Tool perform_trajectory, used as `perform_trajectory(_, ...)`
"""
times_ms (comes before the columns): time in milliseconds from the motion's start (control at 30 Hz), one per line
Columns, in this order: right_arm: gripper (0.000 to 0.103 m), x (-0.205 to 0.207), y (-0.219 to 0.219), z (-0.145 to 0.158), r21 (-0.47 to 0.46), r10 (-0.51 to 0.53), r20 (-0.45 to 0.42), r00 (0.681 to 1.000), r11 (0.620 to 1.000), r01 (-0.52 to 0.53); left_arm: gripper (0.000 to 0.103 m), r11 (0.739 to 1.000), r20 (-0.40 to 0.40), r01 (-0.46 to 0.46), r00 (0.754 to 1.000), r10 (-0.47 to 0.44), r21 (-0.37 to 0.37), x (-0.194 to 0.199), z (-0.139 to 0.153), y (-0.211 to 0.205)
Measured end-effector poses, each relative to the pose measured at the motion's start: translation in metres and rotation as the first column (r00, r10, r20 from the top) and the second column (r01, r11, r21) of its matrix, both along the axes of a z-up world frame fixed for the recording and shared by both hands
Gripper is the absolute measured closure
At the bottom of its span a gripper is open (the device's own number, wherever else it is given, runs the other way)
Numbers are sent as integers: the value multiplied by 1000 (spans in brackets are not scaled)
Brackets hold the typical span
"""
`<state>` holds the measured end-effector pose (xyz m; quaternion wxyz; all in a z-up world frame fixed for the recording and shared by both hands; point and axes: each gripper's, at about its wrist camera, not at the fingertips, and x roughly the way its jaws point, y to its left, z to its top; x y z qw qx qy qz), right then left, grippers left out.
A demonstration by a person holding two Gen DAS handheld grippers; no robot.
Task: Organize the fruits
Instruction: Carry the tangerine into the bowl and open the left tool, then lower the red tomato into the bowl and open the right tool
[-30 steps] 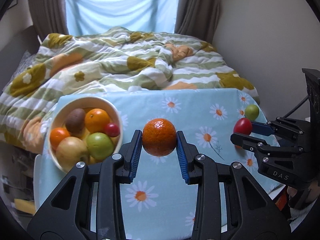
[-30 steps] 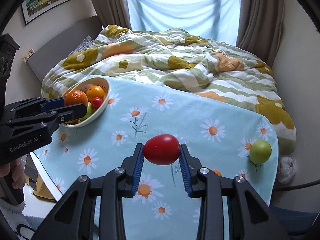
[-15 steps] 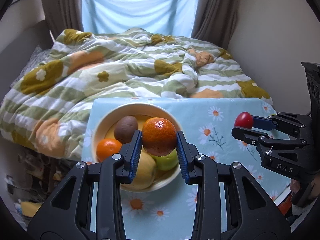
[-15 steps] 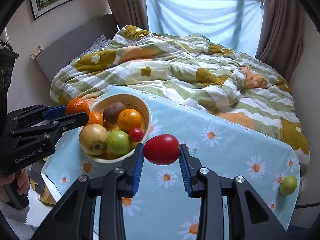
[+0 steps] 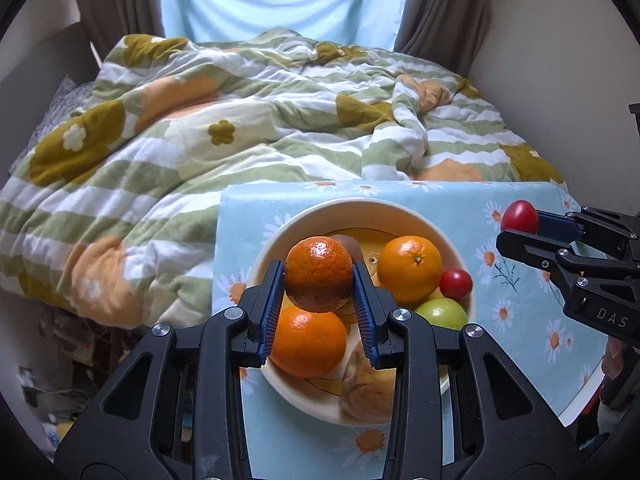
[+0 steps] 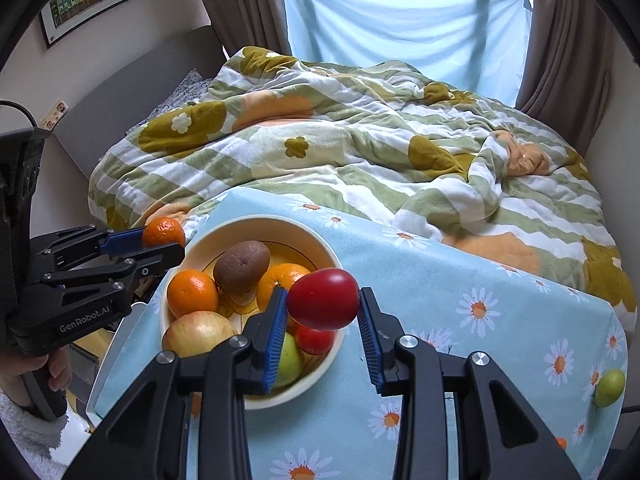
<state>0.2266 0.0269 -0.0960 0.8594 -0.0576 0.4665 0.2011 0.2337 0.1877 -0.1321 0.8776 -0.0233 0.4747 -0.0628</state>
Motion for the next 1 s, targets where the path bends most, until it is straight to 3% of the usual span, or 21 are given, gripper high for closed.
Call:
perform_trajectory(367, 71, 13, 10, -14, -11, -58, -34, 998, 998, 58, 63, 998, -57, 55, 997, -54, 13, 23, -33, 17)
perform_trajectory(667, 71, 15, 4, -12, -12, -104, -32, 994, 995, 103, 60, 996, -40, 85, 996, -84, 27, 19, -28, 13)
perform_trajectory(700, 71, 15, 4, -11, -12, -107, -31, 994, 994, 107, 57, 996, -36, 87, 996, -86, 24, 18, -27, 13)
perform_trajectory(767, 71, 16, 2, -11, -14, -113, -29, 993, 994, 113, 0, 996, -31, 84, 996, -83, 16, 16, -24, 12)
perform_trajectory(1000, 71, 15, 1, -9, -15, -115, -24, 993, 993, 115, 0, 997, -3, 77, 997, -77, 7, 8, -7, 17)
